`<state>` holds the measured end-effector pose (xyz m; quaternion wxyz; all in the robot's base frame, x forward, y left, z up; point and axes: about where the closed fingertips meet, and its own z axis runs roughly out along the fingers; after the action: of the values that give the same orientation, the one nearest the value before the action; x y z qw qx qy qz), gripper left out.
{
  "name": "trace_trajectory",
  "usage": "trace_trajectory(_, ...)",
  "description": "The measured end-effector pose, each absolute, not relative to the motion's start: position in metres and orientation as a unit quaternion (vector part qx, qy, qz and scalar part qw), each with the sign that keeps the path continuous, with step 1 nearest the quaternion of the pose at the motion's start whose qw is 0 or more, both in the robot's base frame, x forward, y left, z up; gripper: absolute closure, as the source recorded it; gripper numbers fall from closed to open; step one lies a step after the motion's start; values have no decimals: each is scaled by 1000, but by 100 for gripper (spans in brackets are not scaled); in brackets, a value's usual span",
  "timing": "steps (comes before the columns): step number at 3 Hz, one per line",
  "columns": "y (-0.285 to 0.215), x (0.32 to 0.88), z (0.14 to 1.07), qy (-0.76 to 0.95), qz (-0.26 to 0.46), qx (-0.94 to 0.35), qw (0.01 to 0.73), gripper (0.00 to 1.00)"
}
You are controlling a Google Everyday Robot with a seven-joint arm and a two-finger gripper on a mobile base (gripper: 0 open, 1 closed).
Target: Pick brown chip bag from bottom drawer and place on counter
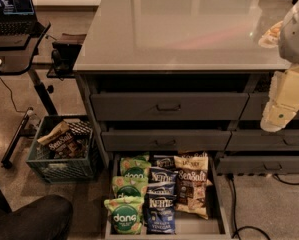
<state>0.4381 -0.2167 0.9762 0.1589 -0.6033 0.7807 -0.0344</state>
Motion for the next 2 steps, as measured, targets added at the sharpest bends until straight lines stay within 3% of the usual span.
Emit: trace_trajectory(2,-221,436,948,786,-14,-598,159,0)
